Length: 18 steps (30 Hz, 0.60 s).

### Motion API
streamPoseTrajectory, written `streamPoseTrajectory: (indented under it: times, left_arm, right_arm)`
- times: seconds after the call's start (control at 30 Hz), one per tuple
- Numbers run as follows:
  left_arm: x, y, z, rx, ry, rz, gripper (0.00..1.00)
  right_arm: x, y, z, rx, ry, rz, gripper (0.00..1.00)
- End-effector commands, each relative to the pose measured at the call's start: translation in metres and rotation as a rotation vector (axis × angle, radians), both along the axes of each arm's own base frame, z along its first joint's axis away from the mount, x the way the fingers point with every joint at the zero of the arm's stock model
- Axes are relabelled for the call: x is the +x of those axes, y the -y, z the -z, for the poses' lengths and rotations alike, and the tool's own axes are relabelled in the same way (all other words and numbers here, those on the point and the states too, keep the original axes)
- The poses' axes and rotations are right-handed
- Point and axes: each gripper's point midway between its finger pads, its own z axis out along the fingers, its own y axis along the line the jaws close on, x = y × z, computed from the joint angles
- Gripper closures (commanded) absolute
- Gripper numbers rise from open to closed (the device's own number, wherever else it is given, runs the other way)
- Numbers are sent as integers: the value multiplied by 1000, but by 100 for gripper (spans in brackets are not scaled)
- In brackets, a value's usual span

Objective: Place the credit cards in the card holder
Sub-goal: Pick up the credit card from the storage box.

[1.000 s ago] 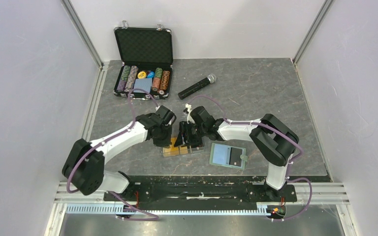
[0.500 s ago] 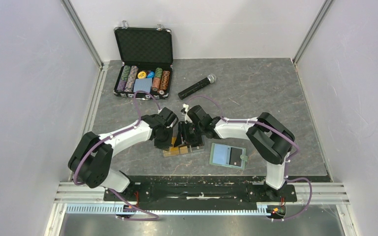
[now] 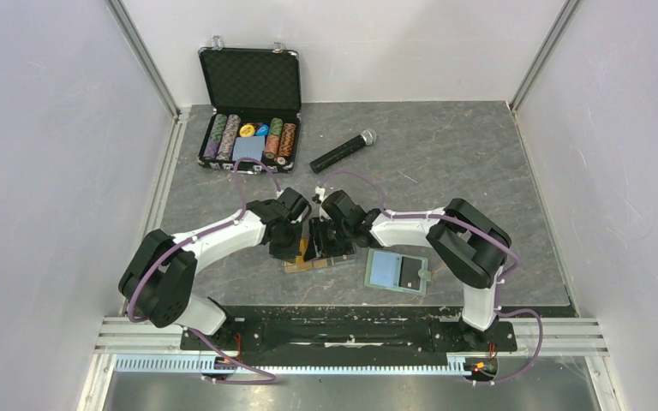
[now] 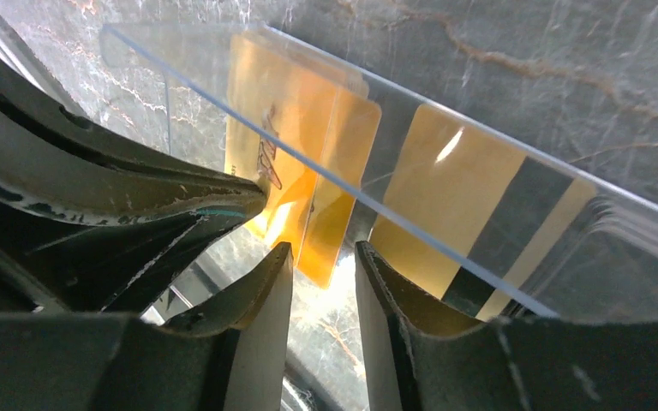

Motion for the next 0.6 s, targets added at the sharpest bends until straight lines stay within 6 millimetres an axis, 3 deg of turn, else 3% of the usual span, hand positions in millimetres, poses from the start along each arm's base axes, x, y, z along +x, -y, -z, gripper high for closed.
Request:
streamPoseTrajectory:
  times: [0.0,0.23,0.47,0.57]
  left_arm:
    - [-10,-5,19,38,-26,40,98]
    - [-12,-3,20,36,-28,44,98]
    - [-13,-4,20,40,-28,43,98]
    - [-12,-4,20,39,-25,43,98]
  right_arm:
    - [-20,32,54,-167,-101,45,65]
    - [-24,33,70,-190,-124,46,67]
    - [-22,39,69,-222,-101,53,98]
    - [-18,40,58,-223,-72,49,100]
